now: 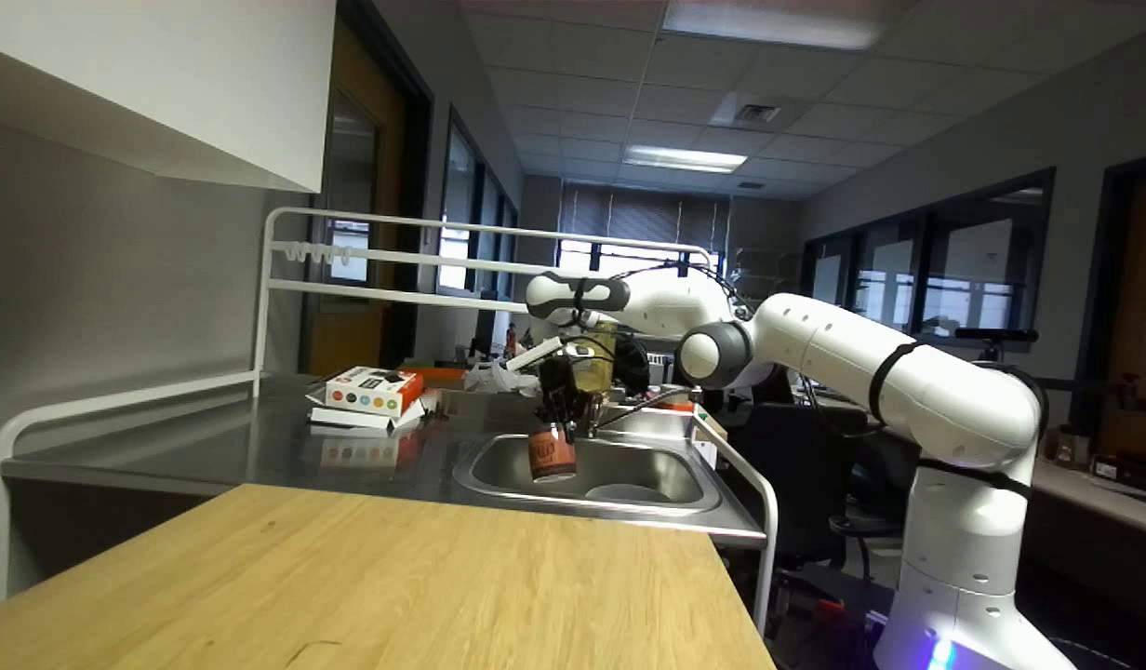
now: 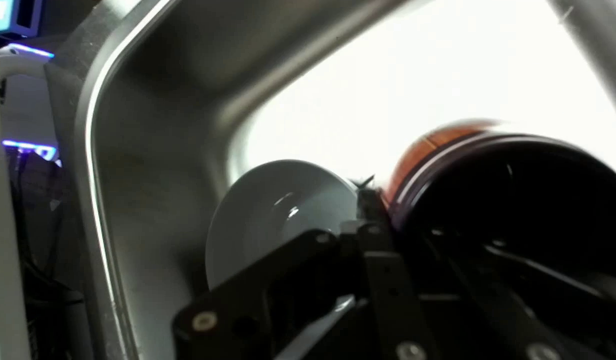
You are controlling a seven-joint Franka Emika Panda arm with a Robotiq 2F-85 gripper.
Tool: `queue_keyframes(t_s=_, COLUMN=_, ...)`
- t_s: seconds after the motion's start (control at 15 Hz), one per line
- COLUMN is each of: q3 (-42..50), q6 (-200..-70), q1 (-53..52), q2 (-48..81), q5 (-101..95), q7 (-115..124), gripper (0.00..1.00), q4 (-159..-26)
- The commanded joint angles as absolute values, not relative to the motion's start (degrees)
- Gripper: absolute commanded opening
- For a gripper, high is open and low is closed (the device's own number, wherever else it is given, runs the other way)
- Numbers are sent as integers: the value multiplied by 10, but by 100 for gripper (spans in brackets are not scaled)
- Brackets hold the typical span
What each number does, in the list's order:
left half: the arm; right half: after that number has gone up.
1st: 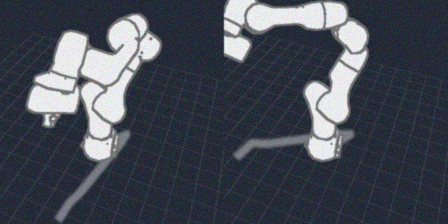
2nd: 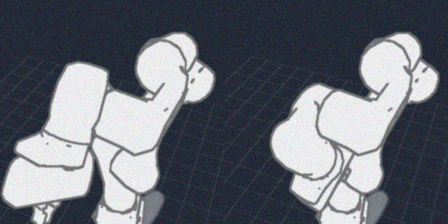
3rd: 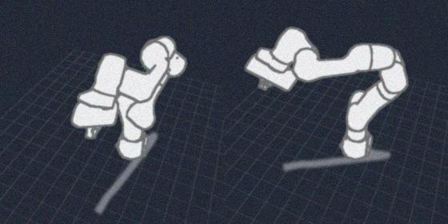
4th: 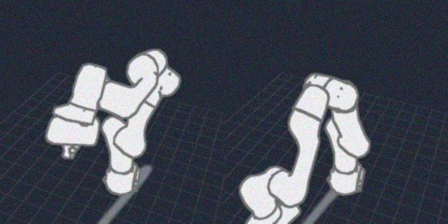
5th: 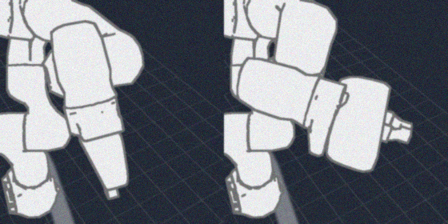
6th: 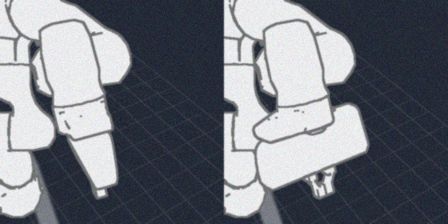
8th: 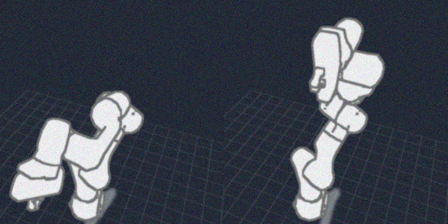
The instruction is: Place the brown mug in the sink
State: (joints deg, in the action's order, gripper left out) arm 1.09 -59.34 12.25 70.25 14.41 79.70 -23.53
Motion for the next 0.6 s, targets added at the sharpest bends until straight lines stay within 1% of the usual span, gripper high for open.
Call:
queue_keyframes(t_s=0.0, q3=8, q6=-648, q1=128, q2=689, q5=144, q7=772, gripper=2, q4=-239)
queue_keyframes(t_s=0.2, q3=-6, q6=-699, q1=136, q2=689, q5=161, q7=747, gripper=2, q4=-246)
queue_keyframes(t_s=0.4, q3=-12, q6=-692, q1=135, q2=689, q5=164, q7=725, gripper=3, q4=-256)
queue_keyframes(t_s=0.47, q3=-20, q6=-669, q1=138, q2=721, q5=162, q7=730, gripper=3, q4=-202)
queue_keyframes(t_s=0.53, q3=-22, q6=-667, q1=138, q2=722, q5=162, q7=729, gripper=3, q4=-203)
